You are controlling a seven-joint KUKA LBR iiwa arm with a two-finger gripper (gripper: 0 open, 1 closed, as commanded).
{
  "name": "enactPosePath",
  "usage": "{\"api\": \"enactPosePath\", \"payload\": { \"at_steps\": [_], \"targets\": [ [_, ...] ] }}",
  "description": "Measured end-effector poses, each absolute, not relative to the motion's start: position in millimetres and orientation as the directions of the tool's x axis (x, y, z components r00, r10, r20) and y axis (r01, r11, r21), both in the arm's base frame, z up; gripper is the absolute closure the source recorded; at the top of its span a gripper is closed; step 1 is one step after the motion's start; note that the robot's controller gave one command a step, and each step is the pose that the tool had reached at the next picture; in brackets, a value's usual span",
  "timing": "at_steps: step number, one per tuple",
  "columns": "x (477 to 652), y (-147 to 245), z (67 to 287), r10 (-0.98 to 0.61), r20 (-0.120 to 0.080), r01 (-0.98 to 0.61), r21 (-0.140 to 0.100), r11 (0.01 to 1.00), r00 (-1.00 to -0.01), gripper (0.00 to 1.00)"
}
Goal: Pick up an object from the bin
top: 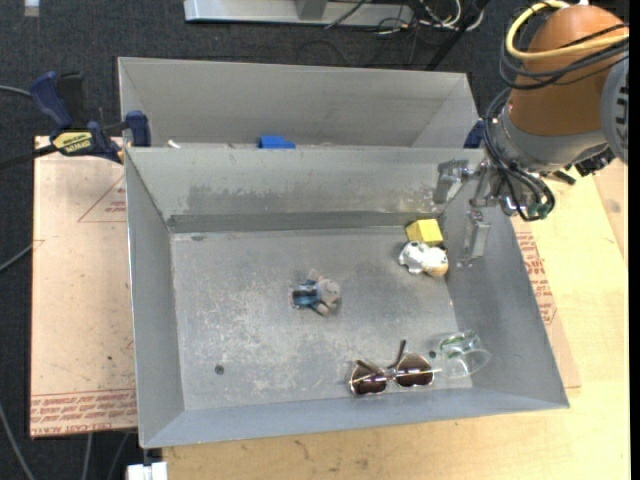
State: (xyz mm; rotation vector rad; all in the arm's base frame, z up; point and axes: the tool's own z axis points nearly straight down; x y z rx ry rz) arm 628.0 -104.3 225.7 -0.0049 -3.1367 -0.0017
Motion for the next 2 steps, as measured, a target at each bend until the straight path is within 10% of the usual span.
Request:
{"api": "enactPosePath", "payload": {
  "at_steps": [1,2],
  "targets": [
    [629.2,-104,231,0.001,-0.003,0.001,0.0,1.0,-1.0,0.0],
    [636.9,-134,189,0.099,-0.013,0.099,0.001,0.995,-0.995,0.0]
  ]
}}
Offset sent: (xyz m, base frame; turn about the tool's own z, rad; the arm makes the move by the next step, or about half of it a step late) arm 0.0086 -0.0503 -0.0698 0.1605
